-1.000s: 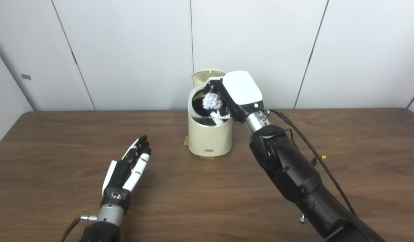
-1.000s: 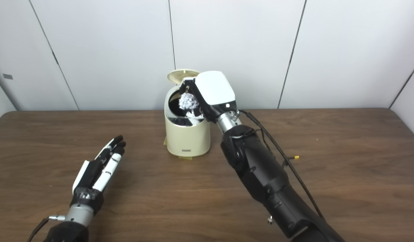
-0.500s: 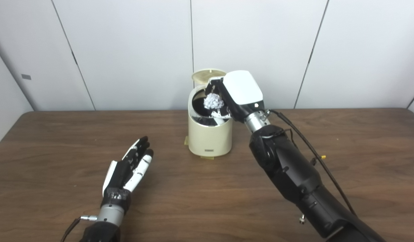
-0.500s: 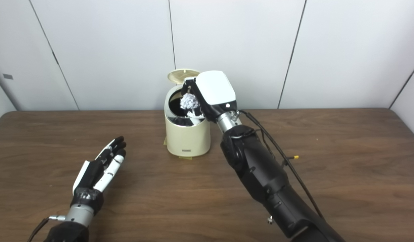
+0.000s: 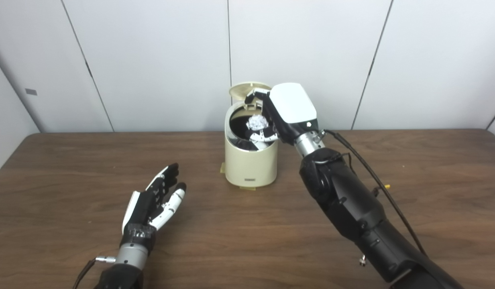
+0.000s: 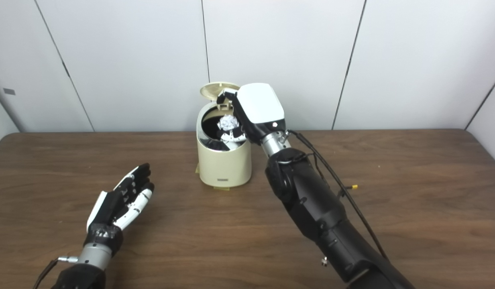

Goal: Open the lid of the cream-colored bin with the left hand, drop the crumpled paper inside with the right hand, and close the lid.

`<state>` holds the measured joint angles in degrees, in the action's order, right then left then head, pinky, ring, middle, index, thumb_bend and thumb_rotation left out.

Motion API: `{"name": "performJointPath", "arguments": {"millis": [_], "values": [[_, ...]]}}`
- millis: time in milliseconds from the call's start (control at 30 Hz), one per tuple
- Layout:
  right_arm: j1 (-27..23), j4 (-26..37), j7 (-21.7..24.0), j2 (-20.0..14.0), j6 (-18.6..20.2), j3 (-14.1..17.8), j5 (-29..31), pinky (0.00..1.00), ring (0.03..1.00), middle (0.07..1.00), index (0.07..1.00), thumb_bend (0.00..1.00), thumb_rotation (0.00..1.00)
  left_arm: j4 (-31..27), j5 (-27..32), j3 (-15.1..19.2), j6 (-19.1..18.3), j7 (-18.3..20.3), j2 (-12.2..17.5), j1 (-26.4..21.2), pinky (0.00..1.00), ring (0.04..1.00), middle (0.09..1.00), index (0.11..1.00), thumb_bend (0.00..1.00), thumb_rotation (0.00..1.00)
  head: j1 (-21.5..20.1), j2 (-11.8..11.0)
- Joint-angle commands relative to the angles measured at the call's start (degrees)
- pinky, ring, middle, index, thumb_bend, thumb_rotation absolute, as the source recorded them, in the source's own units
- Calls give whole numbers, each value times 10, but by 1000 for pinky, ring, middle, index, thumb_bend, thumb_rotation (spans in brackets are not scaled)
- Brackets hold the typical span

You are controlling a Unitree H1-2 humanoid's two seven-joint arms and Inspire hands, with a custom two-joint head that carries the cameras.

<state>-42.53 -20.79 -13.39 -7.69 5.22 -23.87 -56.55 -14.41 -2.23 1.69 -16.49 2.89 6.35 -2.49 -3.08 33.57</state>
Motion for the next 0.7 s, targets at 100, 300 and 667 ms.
{"name": "performJointPath", "arguments": {"millis": [100,300,667], "values": [[-26,9,-3,-3,4,3,0,51,117,358,634,952,228,-9,0,1,21,-2,3,-24,1000,930,909,922,327,417,-1,1],[-24,11,-6,-2,-11,7,16,242,348,508,515,636,164,-4,4,3,32,-3,0,-25,1000,916,899,915,322,424,-1,0],[-18,8,2,-10,-69,17,92,316,380,483,519,518,0,0,-7,-2,38,-6,0,-23,1000,929,913,920,326,432,1,1]]}}
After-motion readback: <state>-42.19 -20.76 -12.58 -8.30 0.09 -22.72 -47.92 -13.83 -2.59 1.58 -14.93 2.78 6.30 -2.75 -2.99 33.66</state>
